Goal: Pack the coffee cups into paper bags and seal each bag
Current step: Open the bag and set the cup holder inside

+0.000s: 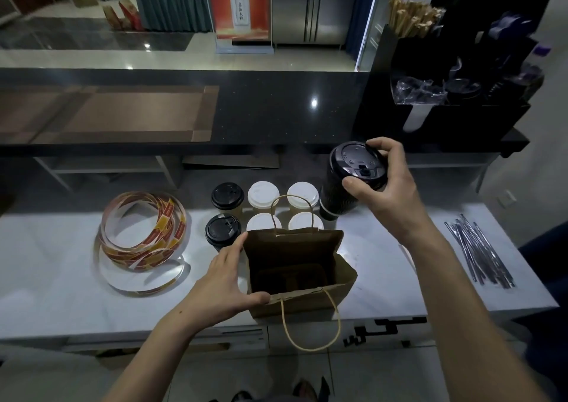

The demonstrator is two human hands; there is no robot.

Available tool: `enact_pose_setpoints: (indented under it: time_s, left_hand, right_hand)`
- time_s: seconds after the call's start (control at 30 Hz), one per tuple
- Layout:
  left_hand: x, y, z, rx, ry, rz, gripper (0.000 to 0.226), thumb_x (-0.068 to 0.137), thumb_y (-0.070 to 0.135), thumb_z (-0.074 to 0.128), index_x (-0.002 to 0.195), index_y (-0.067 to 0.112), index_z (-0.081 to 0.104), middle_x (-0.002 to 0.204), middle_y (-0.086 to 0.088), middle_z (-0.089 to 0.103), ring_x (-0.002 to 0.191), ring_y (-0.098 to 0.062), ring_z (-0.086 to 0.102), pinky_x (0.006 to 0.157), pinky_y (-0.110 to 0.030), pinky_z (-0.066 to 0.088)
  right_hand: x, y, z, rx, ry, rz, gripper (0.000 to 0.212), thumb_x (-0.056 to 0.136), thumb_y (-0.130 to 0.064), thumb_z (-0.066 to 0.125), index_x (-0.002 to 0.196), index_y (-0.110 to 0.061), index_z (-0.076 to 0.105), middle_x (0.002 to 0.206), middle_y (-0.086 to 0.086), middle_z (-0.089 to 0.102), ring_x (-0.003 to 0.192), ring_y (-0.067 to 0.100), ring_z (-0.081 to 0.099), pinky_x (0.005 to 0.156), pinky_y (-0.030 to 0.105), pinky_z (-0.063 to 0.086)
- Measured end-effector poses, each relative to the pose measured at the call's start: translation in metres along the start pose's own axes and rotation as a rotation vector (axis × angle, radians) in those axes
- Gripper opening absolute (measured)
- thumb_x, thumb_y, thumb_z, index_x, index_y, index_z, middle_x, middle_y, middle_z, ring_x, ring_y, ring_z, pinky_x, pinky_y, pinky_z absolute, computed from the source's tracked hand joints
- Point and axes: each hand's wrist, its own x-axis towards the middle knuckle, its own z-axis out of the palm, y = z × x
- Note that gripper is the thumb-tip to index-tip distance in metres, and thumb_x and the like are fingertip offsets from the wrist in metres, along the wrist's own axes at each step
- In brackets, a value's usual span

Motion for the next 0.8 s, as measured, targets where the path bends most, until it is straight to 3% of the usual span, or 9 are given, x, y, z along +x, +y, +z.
enact_pose_setpoints:
  time_s: [0.07, 0.13, 0.33, 0.6, 0.7, 0.8]
  left_hand:
    - [0.000, 0.000, -0.001, -0.003, 0.001, 0.005, 0.127, 0.068, 0.073, 0.078, 0.159, 0.048, -0.008, 0.169, 0.007, 0.017, 0.151, -0.017, 0.026, 0.116, -0.040, 0.038]
    - [0.001, 0.000, -0.001, -0.004, -0.001, 0.005, 0.128, 0.069, 0.072, 0.079, 0.160, 0.047, -0.008, 0.168, 0.007, 0.018, 0.151, -0.017, 0.026, 0.117, -0.040, 0.038]
    - [0.000, 0.005, 0.001, 0.033, 0.007, 0.004, 0.128, 0.075, 0.064, 0.081, 0.162, 0.042, -0.009, 0.169, 0.006, 0.016, 0.152, -0.018, 0.026, 0.116, -0.039, 0.038]
    - [-0.001, 0.003, 0.001, 0.022, 0.024, 0.008, 0.129, 0.072, 0.066, 0.081, 0.162, 0.043, -0.008, 0.167, 0.006, 0.021, 0.151, -0.015, 0.027, 0.116, -0.039, 0.038]
    - [-0.001, 0.003, 0.000, 0.027, 0.021, 0.013, 0.129, 0.070, 0.069, 0.078, 0.162, 0.043, -0.009, 0.165, 0.006, 0.023, 0.150, -0.013, 0.026, 0.115, -0.040, 0.039]
    - [-0.002, 0.004, 0.000, 0.036, 0.017, 0.008, 0.128, 0.069, 0.071, 0.075, 0.161, 0.045, -0.010, 0.165, 0.006, 0.023, 0.150, -0.012, 0.025, 0.115, -0.041, 0.040]
  right_hand:
    - [-0.005, -0.014, -0.001, 0.032, -0.033, -0.010, 0.073, 0.070, -0.057, 0.073, 0.135, -0.038, 0.045, 0.128, -0.005, 0.055, 0.115, 0.010, 0.061, 0.086, 0.016, 0.051]
    - [-0.009, -0.025, 0.000, 0.069, -0.071, -0.018, 0.075, 0.069, -0.057, 0.072, 0.135, -0.036, 0.045, 0.125, -0.007, 0.056, 0.107, 0.000, 0.061, 0.082, 0.010, 0.049]
    - [-0.022, -0.033, 0.008, 0.108, -0.298, -0.039, 0.077, 0.068, -0.052, 0.075, 0.137, -0.036, 0.046, 0.121, -0.018, 0.057, 0.112, 0.004, 0.062, 0.088, 0.017, 0.052]
    - [-0.030, -0.011, 0.041, -0.067, -0.651, -0.031, 0.070, 0.081, -0.033, 0.085, 0.140, -0.045, 0.051, 0.138, -0.019, 0.053, 0.132, 0.001, 0.051, 0.110, 0.026, 0.044]
    - [-0.030, 0.004, 0.056, -0.225, -0.738, -0.019, 0.075, 0.074, -0.049, 0.082, 0.141, -0.047, 0.047, 0.138, -0.023, 0.052, 0.131, 0.001, 0.049, 0.113, 0.034, 0.044]
    - [-0.031, 0.015, 0.068, -0.360, -0.801, -0.011, 0.078, 0.074, -0.052, 0.081, 0.141, -0.050, 0.042, 0.135, -0.025, 0.052, 0.126, 0.001, 0.050, 0.106, 0.029, 0.046]
